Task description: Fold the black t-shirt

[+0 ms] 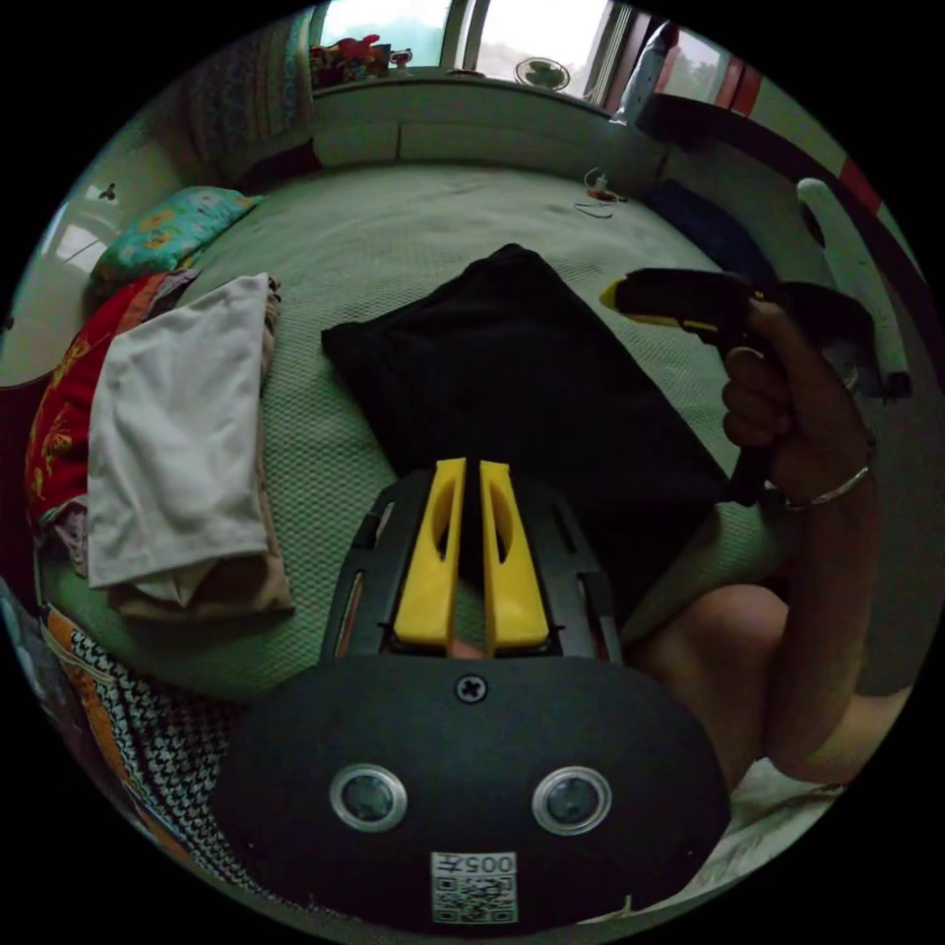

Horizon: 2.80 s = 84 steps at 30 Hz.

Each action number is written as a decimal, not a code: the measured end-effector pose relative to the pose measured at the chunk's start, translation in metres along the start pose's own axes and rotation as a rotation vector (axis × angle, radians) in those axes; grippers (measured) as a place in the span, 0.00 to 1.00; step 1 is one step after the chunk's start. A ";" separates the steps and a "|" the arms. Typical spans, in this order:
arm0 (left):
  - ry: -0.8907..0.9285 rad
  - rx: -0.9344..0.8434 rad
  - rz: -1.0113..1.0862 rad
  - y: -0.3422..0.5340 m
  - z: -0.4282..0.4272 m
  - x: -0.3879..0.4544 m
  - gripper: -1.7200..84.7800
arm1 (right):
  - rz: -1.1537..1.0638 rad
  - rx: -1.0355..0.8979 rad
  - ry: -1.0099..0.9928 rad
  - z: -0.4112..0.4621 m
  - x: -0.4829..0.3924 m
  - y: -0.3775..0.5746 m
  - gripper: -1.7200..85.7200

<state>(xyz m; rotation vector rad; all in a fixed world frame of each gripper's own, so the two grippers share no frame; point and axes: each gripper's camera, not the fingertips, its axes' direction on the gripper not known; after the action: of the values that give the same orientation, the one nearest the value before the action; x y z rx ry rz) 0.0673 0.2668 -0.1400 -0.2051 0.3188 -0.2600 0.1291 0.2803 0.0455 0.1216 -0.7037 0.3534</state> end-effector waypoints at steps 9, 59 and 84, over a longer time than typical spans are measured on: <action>0.104 -0.036 0.110 0.036 -0.002 0.049 0.10 | 0.004 0.046 -0.022 -0.016 0.009 0.012 0.05; 0.002 -0.108 -0.074 0.271 0.013 0.059 0.02 | -0.272 -0.231 0.093 0.025 0.072 0.189 0.01; 0.108 0.019 -0.327 0.325 0.007 -0.052 0.17 | -0.252 0.002 0.037 0.037 0.058 0.078 0.07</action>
<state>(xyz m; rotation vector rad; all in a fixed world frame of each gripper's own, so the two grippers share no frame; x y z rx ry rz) 0.0930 0.5901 -0.1964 -0.2244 0.3894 -0.5984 0.1193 0.3610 0.1112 0.2029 -0.6426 0.1147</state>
